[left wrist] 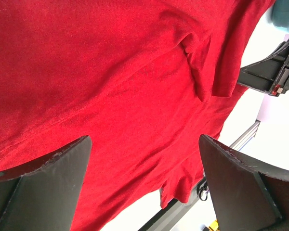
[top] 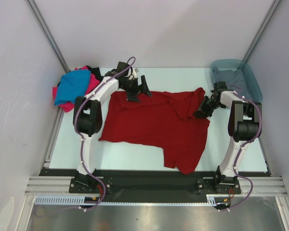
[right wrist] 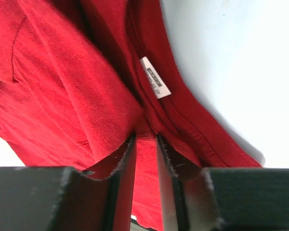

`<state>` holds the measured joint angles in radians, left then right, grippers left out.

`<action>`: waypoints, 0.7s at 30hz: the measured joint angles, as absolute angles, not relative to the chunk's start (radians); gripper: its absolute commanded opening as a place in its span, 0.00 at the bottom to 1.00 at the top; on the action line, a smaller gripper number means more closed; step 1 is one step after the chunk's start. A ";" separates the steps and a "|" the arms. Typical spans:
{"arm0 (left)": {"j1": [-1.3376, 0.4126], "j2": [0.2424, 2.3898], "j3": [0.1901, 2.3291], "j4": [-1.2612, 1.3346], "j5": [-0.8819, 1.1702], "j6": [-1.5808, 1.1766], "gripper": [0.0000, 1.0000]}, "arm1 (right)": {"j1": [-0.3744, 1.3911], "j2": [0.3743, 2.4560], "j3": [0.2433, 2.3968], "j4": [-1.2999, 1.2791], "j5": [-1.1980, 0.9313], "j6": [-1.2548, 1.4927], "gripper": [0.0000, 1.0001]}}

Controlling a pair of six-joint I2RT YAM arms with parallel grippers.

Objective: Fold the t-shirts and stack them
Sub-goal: Fold the tshirt

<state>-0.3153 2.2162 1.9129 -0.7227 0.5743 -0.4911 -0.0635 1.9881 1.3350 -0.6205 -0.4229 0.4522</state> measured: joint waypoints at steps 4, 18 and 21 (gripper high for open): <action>-0.315 2.216 1.913 -0.723 0.574 -0.489 1.00 | -0.060 1.988 1.335 -0.614 -0.422 0.452 0.09; -0.315 2.216 1.912 -0.723 0.575 -0.489 1.00 | -0.058 1.988 1.341 -0.621 -0.401 0.448 0.00; -0.315 2.216 1.912 -0.723 0.575 -0.489 1.00 | -0.058 1.987 1.362 -0.644 -0.384 0.438 0.00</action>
